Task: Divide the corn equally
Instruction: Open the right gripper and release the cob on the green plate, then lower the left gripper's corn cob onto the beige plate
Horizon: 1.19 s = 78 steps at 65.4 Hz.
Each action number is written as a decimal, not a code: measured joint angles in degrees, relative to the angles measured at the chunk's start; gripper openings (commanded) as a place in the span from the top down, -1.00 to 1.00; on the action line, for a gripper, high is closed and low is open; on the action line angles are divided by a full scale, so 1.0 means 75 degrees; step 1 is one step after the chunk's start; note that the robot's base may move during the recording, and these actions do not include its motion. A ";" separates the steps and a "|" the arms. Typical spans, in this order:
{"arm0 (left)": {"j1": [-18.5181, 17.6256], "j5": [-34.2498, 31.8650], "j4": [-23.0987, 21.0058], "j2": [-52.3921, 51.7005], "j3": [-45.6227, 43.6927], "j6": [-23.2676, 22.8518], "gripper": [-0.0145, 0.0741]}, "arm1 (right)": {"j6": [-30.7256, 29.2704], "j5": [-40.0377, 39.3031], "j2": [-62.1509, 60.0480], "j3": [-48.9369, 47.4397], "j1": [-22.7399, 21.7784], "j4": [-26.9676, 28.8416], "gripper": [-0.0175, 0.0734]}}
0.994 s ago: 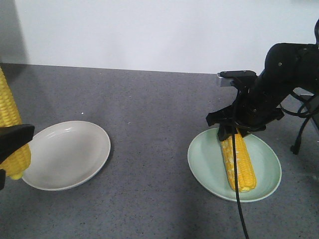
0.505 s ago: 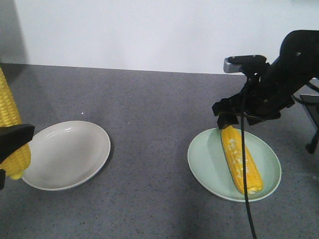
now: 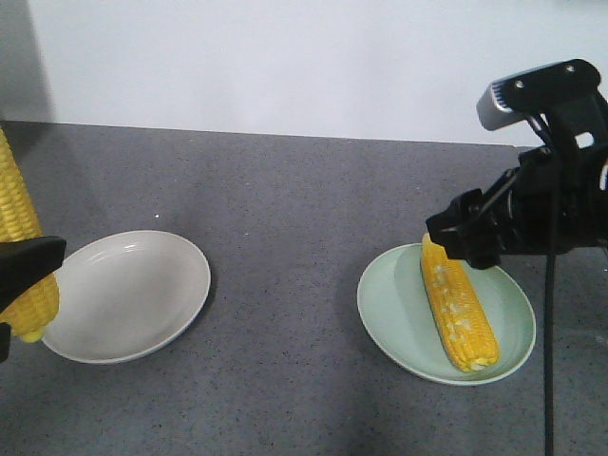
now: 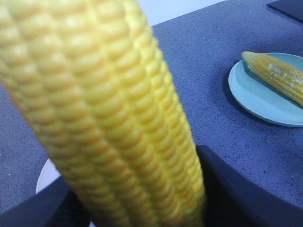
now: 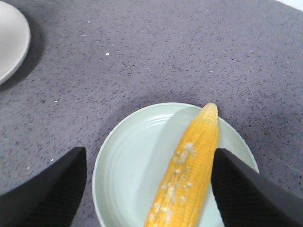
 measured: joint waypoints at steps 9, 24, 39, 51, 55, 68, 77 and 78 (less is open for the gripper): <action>0.0000 -0.0007 0.0000 0.0000 0.0000 0.0000 -0.01 | -0.0040 -0.0057 -0.0581 0.0519 0.0051 0.0029 -0.56; 0.0000 0.0103 0.0001 0.0405 -0.0127 0.0000 -0.01 | -0.0057 -0.0017 -0.1133 0.0938 0.0051 0.0029 -0.56; 0.0000 0.1237 0.0151 0.1648 -0.1166 0.0000 -0.01 | -0.0060 0.0064 -0.1214 0.0938 0.0051 0.0029 -0.56; 0.0312 0.2144 0.0319 0.2702 -0.2011 0.0000 -0.01 | -0.0068 0.0102 -0.1214 0.0938 0.0051 0.0029 -0.56; 0.0495 0.2342 0.0349 0.2995 -0.2239 0.0000 -0.01 | -0.0075 0.0111 -0.1214 0.0938 0.0051 0.0029 -0.56; 0.1209 0.2942 0.0366 0.4056 -0.2884 0.0026 -0.01 | -0.0084 0.0138 -0.1214 0.0963 0.0051 0.0029 -0.56; 0.1556 0.3406 0.0366 0.4765 -0.3306 0.0165 -0.01 | -0.0084 0.0145 -0.1214 0.0963 0.0051 0.0029 -0.56; 0.1584 0.3457 0.0366 0.4839 -0.3351 0.0186 -0.01 | -0.0084 0.0145 -0.1214 0.0963 0.0051 0.0029 -0.56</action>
